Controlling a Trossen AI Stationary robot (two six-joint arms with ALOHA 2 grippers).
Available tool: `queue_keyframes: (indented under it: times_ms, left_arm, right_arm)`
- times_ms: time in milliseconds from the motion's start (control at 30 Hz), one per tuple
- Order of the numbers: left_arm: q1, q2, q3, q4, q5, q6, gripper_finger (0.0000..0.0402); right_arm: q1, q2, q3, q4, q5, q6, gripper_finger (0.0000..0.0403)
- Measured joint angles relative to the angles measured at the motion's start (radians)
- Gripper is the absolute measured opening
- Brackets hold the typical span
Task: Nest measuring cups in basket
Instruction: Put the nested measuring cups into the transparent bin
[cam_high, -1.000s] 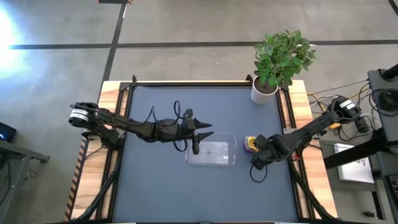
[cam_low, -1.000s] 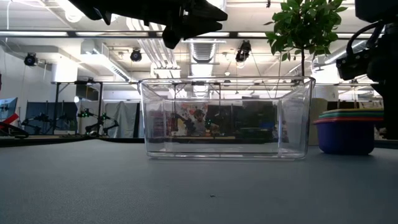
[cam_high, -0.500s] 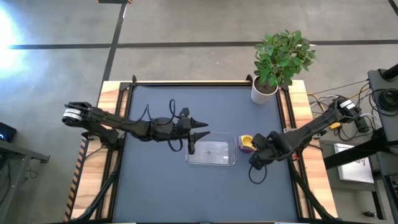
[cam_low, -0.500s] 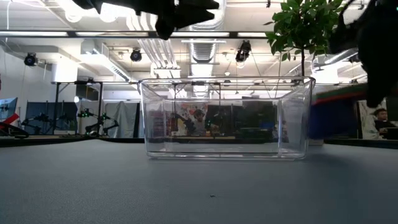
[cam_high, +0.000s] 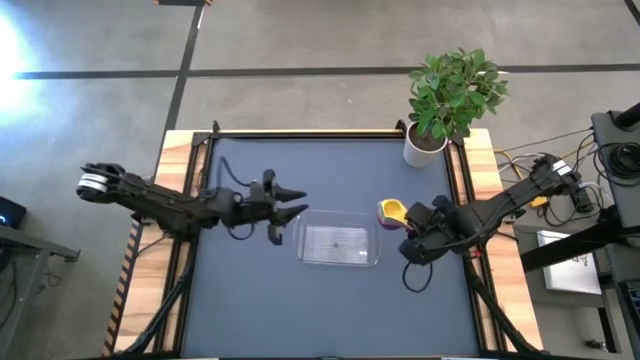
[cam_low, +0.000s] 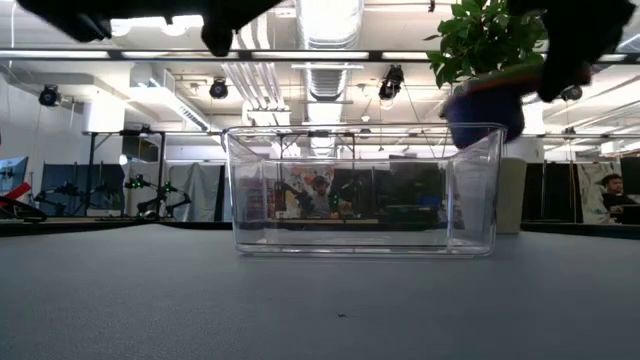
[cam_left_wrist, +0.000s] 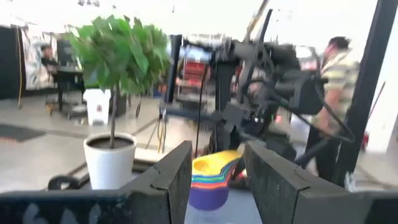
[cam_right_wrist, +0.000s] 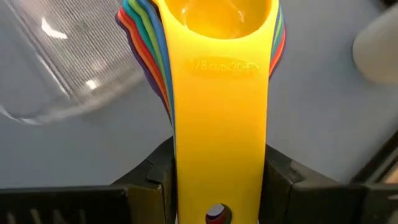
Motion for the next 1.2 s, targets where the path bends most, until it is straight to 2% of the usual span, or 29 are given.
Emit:
queue_keyframes:
  times_ms: [133, 233, 367, 600, 767, 967, 1200]
  left_arm:
    - [0.0, -0.04, -0.085, 0.138, 0.0, 0.0, 0.013]
    - [0.0, -0.052, -0.119, 0.197, 0.0, 0.0, 0.013]
    - [0.0, -0.053, -0.121, 0.209, 0.0, 0.0, 0.013]
    - [0.0, -0.028, -0.097, 0.209, 0.032, 0.0, 0.013]
    - [0.0, -0.01, -0.08, 0.208, 0.046, -0.001, 0.013]
    - [0.0, -0.007, -0.073, 0.205, 0.072, -0.004, 0.013]
    - [0.0, -0.007, -0.076, 0.204, 0.079, -0.004, 0.013]
  right_arm:
    - [0.0, 0.0, 0.058, 0.038, 0.064, -0.083, 0.0132]
    - [-0.002, 0.0, 0.074, 0.139, 0.096, -0.168, 0.0132]
    - [-0.005, 0.008, 0.059, 0.323, 0.093, -0.301, 0.0132]
    - [-0.036, 0.093, 0.054, 0.488, 0.089, -0.495, 0.0131]
    - [-0.095, 0.183, 0.054, 0.643, -0.017, -0.653, 0.0131]
    - [-0.188, 0.267, 0.053, 0.676, -0.072, -0.772, 0.0131]
    - [-0.259, 0.334, 0.053, 0.808, -0.247, -0.889, 0.0131]
